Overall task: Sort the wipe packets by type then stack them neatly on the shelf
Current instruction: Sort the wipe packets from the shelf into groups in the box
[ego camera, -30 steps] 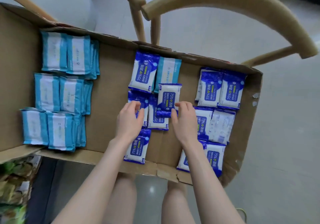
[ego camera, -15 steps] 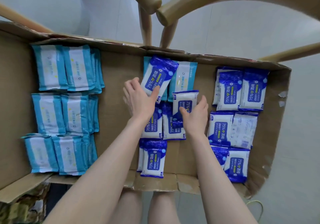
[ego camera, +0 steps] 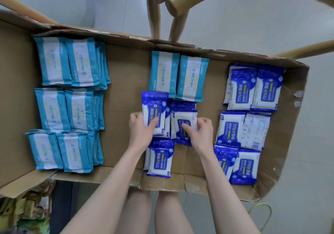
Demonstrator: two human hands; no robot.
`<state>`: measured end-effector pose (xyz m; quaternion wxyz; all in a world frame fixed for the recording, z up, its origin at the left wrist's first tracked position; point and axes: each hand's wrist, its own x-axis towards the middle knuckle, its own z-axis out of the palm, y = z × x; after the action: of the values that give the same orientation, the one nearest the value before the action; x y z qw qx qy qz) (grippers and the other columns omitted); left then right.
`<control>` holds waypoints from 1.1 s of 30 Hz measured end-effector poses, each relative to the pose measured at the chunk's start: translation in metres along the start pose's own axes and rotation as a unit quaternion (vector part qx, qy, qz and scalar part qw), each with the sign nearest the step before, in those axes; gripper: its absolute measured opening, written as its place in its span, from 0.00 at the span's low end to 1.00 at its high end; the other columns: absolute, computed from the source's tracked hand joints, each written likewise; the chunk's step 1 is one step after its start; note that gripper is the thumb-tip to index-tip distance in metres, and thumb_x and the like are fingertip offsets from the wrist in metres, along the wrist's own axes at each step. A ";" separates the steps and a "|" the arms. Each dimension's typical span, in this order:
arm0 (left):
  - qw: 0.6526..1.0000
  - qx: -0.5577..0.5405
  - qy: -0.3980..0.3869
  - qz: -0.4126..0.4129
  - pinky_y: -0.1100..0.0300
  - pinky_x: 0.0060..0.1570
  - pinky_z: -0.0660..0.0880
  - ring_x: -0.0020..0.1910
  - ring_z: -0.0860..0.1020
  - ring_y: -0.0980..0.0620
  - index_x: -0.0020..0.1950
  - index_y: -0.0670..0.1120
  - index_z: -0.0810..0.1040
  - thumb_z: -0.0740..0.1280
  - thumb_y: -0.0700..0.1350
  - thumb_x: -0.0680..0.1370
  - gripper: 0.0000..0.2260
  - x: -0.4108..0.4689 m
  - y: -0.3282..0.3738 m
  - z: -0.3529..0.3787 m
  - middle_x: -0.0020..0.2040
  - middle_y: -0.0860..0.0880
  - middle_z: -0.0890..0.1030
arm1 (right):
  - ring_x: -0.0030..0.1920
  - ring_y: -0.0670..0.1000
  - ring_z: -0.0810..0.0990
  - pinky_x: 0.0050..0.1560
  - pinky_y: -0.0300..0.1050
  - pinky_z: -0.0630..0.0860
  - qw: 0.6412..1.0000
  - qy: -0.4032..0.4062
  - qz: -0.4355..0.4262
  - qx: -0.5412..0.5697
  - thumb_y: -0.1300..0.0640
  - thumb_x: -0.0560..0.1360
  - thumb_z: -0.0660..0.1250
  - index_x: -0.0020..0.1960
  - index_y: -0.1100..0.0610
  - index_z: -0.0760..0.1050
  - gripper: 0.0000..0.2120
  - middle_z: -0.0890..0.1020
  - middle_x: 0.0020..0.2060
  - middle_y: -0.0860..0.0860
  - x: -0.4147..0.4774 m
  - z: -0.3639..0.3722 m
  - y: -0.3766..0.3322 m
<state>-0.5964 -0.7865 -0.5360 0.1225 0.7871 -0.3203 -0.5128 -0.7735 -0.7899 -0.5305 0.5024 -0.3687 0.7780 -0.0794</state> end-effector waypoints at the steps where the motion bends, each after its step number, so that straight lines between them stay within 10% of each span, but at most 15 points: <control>1: 1.000 0.015 -0.004 -0.007 0.62 0.59 0.63 0.60 0.68 0.52 0.57 0.43 0.75 0.67 0.47 0.77 0.12 -0.003 -0.009 0.003 0.57 0.51 0.65 | 0.59 0.48 0.67 0.56 0.38 0.63 1.000 -0.003 0.000 -0.007 0.53 0.74 0.70 0.55 0.57 0.78 0.12 0.70 0.57 0.51 0.000 0.004 0.003; 11: 0.996 -0.043 0.049 -0.067 0.53 0.51 0.75 0.53 0.76 0.50 0.59 0.45 0.65 0.73 0.44 0.73 0.21 -0.005 -0.010 0.014 0.56 0.48 0.75 | 0.60 0.52 0.74 0.62 0.51 0.72 0.997 0.069 0.028 0.012 0.56 0.71 0.74 0.68 0.58 0.64 0.30 0.73 0.58 0.51 0.000 0.024 0.000; 16: 0.999 0.015 -0.019 -0.034 0.71 0.34 0.67 0.41 0.72 0.60 0.53 0.46 0.70 0.71 0.48 0.74 0.13 -0.004 -0.007 0.007 0.52 0.51 0.71 | 0.54 0.47 0.76 0.51 0.37 0.76 0.998 0.024 0.028 0.059 0.57 0.75 0.70 0.60 0.58 0.68 0.18 0.75 0.55 0.51 -0.007 0.024 0.002; 19: 0.998 -0.032 -0.049 -0.013 0.62 0.42 0.72 0.46 0.76 0.57 0.53 0.47 0.69 0.69 0.45 0.76 0.11 -0.013 -0.012 0.005 0.53 0.51 0.75 | 0.44 0.39 0.78 0.35 0.28 0.74 0.987 -0.004 0.044 0.155 0.60 0.76 0.69 0.56 0.56 0.65 0.14 0.78 0.48 0.47 -0.017 0.019 0.001; 24: 0.993 -0.077 -0.092 -0.005 0.51 0.51 0.77 0.50 0.80 0.54 0.56 0.46 0.66 0.66 0.42 0.78 0.11 -0.042 -0.014 0.007 0.50 0.54 0.80 | 0.49 0.47 0.82 0.47 0.43 0.81 0.974 0.006 0.050 0.221 0.60 0.74 0.70 0.57 0.56 0.68 0.15 0.81 0.51 0.51 -0.035 -0.005 0.014; 30: 0.981 -0.102 -0.162 -0.033 0.48 0.72 0.60 0.73 0.63 0.50 0.77 0.50 0.48 0.64 0.52 0.78 0.34 -0.072 0.019 0.043 0.75 0.52 0.62 | 0.55 0.50 0.81 0.52 0.48 0.80 0.963 0.027 0.064 0.260 0.57 0.76 0.67 0.67 0.56 0.67 0.21 0.79 0.57 0.51 -0.049 -0.065 0.042; 33: 0.978 -0.111 -0.173 -0.019 0.54 0.65 0.68 0.65 0.71 0.53 0.69 0.52 0.58 0.61 0.46 0.81 0.19 -0.080 0.043 0.075 0.71 0.51 0.68 | 0.51 0.49 0.82 0.43 0.42 0.81 0.959 0.028 0.070 0.273 0.57 0.77 0.66 0.65 0.57 0.66 0.19 0.80 0.57 0.53 -0.043 -0.103 0.055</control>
<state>-0.7009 -0.7591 -0.4883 0.1420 0.6736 -0.2626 -0.6761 -0.8776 -0.7484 -0.4769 0.5666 -0.1596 0.7643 -0.2632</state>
